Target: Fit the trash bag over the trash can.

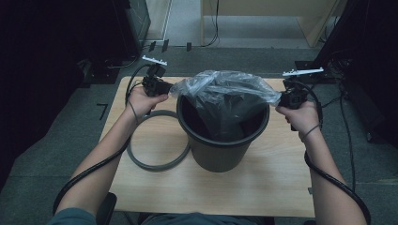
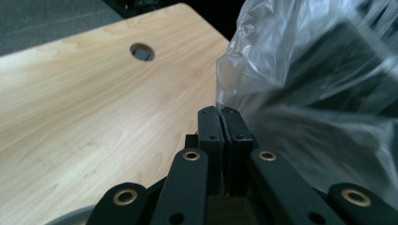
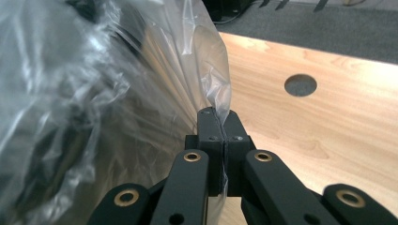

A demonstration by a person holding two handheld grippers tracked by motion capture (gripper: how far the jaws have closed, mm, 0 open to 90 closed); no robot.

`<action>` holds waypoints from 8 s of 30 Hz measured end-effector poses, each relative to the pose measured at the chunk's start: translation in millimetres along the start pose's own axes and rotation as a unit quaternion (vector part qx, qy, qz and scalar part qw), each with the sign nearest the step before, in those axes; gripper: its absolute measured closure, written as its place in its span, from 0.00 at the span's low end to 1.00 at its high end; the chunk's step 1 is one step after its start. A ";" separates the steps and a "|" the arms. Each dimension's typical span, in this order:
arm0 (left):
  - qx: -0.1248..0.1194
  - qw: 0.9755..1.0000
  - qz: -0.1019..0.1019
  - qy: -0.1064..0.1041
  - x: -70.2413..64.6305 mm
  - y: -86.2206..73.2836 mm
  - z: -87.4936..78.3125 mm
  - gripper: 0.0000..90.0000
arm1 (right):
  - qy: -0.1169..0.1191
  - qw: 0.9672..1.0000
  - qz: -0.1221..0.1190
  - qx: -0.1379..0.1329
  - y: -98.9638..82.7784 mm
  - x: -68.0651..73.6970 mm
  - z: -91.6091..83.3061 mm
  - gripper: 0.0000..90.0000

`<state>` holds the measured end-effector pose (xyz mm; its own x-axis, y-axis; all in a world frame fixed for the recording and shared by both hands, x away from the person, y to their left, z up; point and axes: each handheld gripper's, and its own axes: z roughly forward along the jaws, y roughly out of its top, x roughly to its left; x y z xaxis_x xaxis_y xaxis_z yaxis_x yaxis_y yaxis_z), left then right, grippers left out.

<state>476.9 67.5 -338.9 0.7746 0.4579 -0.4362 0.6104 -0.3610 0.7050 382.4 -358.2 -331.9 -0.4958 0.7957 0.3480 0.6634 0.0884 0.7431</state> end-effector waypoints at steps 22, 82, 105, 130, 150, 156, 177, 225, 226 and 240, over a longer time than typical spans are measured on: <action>-0.046 0.999 0.015 -0.020 -3.6 10.3 -32.9 0.75 | -0.023 0.998 -0.036 -0.042 1.6 -5.9 -36.5 0.58; -0.044 0.991 0.122 -0.029 -82.4 -1.7 -75.5 0.76 | 0.050 0.992 -0.095 -0.067 -4.7 57.8 -95.9 0.78; -0.019 0.986 0.168 -0.002 -102.9 1.1 -50.0 0.79 | 0.069 0.989 -0.133 -0.010 -2.3 83.0 -77.3 0.90; -0.037 0.987 0.142 -0.066 -123.0 -60.1 -75.9 0.99 | 0.150 0.983 -0.106 -0.005 -50.8 101.0 -95.3 0.99; 0.024 0.988 0.135 -0.077 -114.2 -89.8 -48.7 1.00 | 0.136 0.971 -0.177 0.086 -64.9 115.3 -76.8 1.00; 0.002 0.990 0.112 -0.084 -104.9 -93.8 -51.6 0.97 | 0.135 0.971 -0.174 0.089 -71.4 112.6 -65.8 1.00; -0.075 0.975 0.191 -0.081 -122.0 -68.7 -78.9 0.49 | 0.132 0.970 -0.202 -0.023 -62.8 123.7 -103.2 0.64; -0.043 0.987 0.135 -0.073 -93.6 -58.2 -82.1 0.64 | 0.118 0.976 -0.177 -0.034 -67.0 100.2 -115.9 0.70; -0.043 0.987 0.135 -0.073 -93.6 -58.2 -82.1 0.64 | 0.109 0.978 -0.177 -0.036 -63.9 98.8 -114.3 0.69; -0.068 0.989 0.126 -0.045 -57.1 -10.1 -67.2 0.56 | 0.032 0.984 -0.163 -0.058 -21.5 73.5 -78.2 0.59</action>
<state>415.3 99.6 -283.5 0.9144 0.2916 -0.2809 0.3736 -0.3399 0.8631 287.9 -348.5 -277.7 -0.7081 0.6971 0.1120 0.3962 0.2610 0.8803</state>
